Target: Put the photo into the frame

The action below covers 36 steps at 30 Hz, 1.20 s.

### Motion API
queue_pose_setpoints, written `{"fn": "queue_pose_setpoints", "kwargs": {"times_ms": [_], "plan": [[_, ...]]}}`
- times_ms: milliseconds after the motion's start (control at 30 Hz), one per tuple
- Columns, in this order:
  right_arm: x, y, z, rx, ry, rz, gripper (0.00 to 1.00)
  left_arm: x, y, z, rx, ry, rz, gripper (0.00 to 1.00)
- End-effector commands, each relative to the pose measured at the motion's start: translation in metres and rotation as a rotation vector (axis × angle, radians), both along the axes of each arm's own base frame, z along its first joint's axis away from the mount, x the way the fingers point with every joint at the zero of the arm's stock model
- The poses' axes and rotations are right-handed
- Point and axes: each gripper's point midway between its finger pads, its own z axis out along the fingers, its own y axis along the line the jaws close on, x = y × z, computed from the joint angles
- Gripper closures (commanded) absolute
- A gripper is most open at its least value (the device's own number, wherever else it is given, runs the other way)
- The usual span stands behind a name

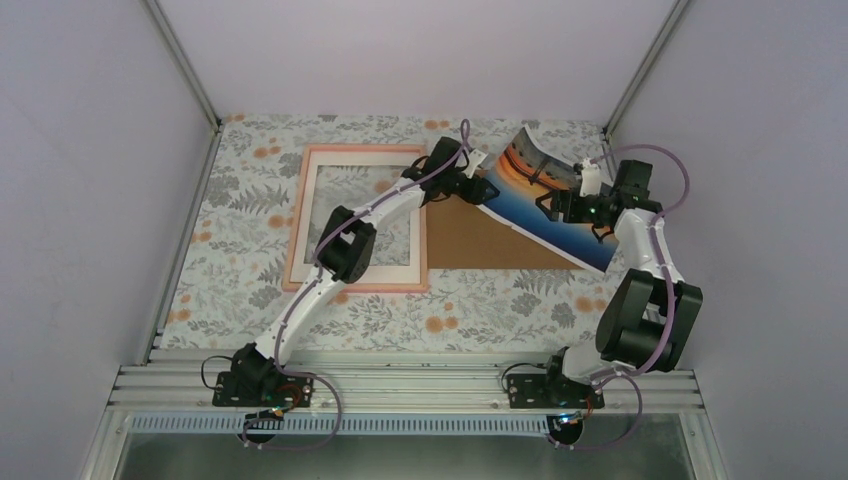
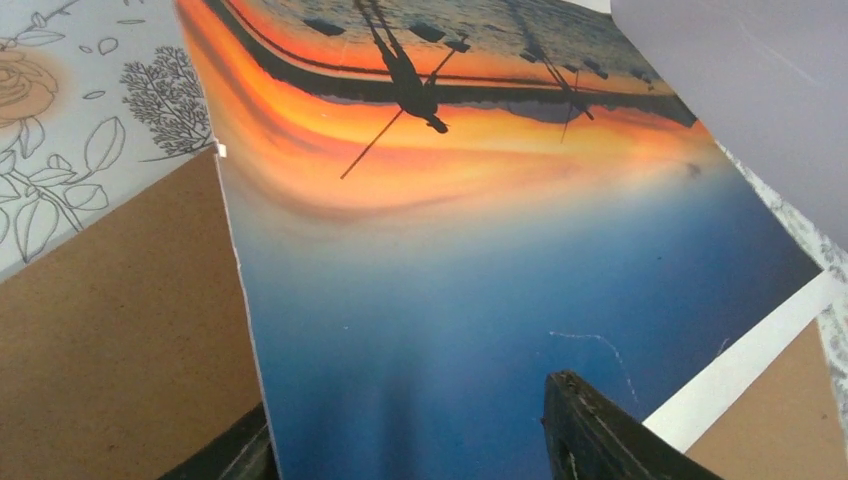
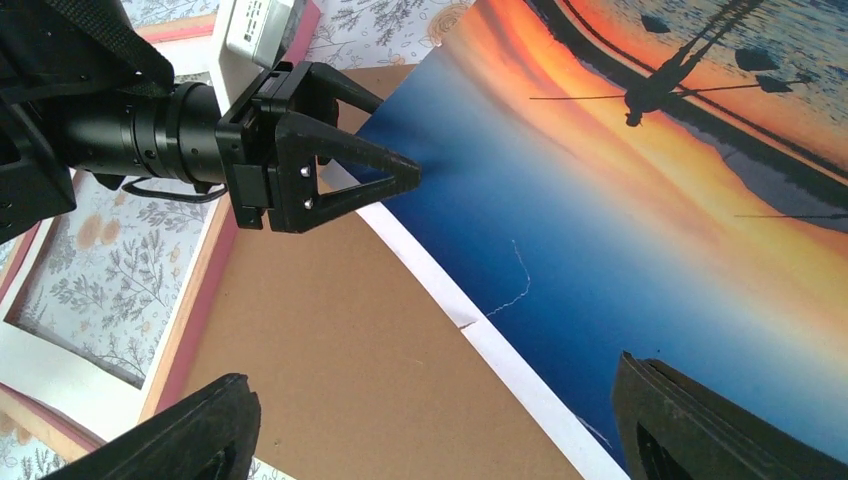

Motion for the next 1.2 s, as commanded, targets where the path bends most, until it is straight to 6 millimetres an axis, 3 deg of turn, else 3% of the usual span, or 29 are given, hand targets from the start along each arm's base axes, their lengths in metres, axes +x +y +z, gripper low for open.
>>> {"fn": "queue_pose_setpoints", "kwargs": {"times_ms": [0, 167, 267, 500, 667, 800, 967, 1167], "plan": [[-0.001, 0.001, 0.013, 0.016, -0.043, 0.003, 0.13, 0.008, -0.008, 0.036, -0.062, -0.091, -0.001, 0.52], [-0.001, 0.002, 0.024, 0.02, -0.067, 0.01, 0.13, 0.008, -0.008, 0.08, -0.079, -0.188, -0.022, 0.81], [0.0, 0.001, 0.042, 0.001, -0.115, 0.033, 0.13, 0.003, -0.003, 0.11, -0.064, -0.249, -0.044, 0.97], [0.006, -0.011, 0.12, -0.121, -0.302, 0.142, 0.1, -0.033, 0.031, 0.22, -0.046, -0.451, -0.165, 0.98], [0.005, -0.013, 0.175, -0.219, -0.433, 0.216, 0.0, -0.068, 0.071, 0.277, -0.044, -0.556, -0.262, 0.98], [0.008, -0.016, 0.2, -0.243, -0.474, 0.246, 0.0, -0.095, 0.101, 0.301, -0.044, -0.606, -0.344, 0.98], [-0.002, -0.01, 0.232, -0.317, -0.592, 0.292, 0.0, -0.116, 0.138, 0.303, 0.016, -0.624, -0.406, 0.98], [-0.029, 0.027, 0.236, -0.258, -0.678, 0.459, 0.0, -0.146, 0.158, 0.305, 0.027, -0.678, -0.485, 0.98]]}}
